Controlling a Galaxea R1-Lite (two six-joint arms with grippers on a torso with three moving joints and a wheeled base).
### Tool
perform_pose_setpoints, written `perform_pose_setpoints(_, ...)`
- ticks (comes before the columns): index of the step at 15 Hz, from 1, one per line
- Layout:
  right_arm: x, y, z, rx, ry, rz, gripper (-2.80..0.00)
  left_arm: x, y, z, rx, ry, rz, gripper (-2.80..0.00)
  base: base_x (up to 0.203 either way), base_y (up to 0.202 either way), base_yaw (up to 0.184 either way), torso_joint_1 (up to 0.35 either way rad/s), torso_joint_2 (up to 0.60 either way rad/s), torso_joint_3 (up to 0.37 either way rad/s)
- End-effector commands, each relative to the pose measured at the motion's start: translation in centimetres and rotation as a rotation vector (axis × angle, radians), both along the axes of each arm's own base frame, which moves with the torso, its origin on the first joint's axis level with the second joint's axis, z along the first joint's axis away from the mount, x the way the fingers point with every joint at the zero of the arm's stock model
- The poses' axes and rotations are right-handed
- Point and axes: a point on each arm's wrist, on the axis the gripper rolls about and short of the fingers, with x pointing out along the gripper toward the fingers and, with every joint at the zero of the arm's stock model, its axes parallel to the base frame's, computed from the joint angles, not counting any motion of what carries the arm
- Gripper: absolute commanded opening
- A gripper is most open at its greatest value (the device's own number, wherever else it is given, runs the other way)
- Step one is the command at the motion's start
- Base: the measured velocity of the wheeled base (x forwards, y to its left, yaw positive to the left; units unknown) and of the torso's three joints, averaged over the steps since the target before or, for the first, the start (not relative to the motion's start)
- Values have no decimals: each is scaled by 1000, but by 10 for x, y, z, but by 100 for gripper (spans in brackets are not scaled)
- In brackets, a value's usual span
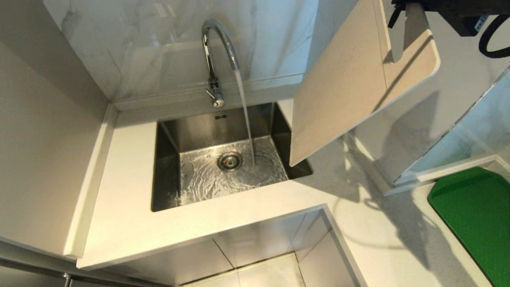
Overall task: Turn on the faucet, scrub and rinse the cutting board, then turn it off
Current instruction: Scrub the cutting board underwater
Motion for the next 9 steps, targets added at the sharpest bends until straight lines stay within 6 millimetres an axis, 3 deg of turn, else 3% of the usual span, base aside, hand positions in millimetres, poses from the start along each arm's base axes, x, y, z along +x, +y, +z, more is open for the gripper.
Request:
perform_pose_setpoints(1,3,1,-2,-1,9,2,-280,0,0,0,4,4,0,-280,189,0,2,7,1,7)
perform_pose_setpoints(9,4,1,-3,0,13,2,-280,0,0,0,8,4,0,-280,183,0,10,7,4,0)
